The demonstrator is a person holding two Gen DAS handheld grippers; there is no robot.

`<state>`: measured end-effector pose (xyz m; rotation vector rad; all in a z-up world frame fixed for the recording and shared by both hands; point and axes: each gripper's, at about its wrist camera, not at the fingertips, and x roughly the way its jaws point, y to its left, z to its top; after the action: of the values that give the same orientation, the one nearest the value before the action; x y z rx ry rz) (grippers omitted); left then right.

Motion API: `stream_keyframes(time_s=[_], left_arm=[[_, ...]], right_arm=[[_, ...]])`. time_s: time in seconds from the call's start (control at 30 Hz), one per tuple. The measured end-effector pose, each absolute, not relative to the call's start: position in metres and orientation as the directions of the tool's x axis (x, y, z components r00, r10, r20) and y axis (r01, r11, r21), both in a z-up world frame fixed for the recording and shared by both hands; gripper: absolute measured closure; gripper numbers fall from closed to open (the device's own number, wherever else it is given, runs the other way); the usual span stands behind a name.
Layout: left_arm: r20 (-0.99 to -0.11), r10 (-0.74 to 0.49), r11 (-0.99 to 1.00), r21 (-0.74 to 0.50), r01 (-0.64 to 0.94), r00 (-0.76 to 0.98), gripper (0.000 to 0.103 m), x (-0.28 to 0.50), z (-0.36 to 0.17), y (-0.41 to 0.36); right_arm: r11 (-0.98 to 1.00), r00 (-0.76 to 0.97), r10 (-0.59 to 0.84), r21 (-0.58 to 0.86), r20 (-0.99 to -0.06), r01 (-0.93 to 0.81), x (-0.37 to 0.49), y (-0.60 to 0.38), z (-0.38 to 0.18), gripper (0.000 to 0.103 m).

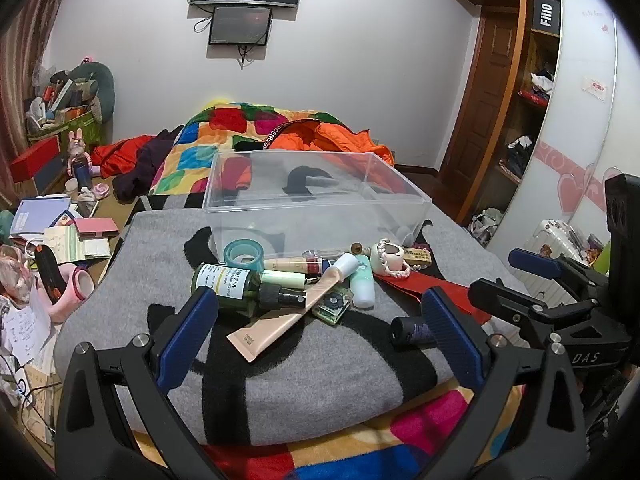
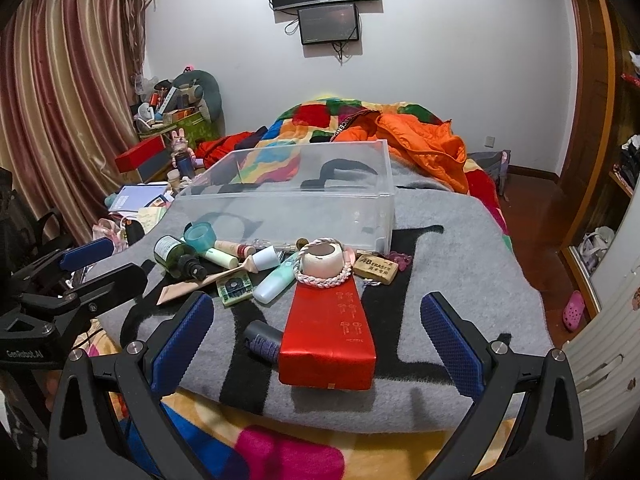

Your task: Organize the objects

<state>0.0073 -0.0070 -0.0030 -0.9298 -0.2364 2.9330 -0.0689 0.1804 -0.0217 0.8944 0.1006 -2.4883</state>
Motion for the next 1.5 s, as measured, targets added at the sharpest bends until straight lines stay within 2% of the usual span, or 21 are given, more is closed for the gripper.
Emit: stream_keyframes(time_s=[1.23, 1.5], left_arm=[[-0.589, 0.113, -0.984, -0.176, -0.009, -0.8, 0.0, 0.0, -0.01, -0.011], [-0.61, 0.069, -0.986, -0.165, 0.041, -0.79, 0.0, -0.015, -0.015, -0.032]], right_arm=[[-0.872, -0.646, -0.431, 0.108, -0.629, 0.477, -0.078, 0.179, -0.028, 0.0], [-0.881, -0.646, -0.415, 0.105, -0.641, 0.461, -0.096, 0.182, -0.032, 0.0]])
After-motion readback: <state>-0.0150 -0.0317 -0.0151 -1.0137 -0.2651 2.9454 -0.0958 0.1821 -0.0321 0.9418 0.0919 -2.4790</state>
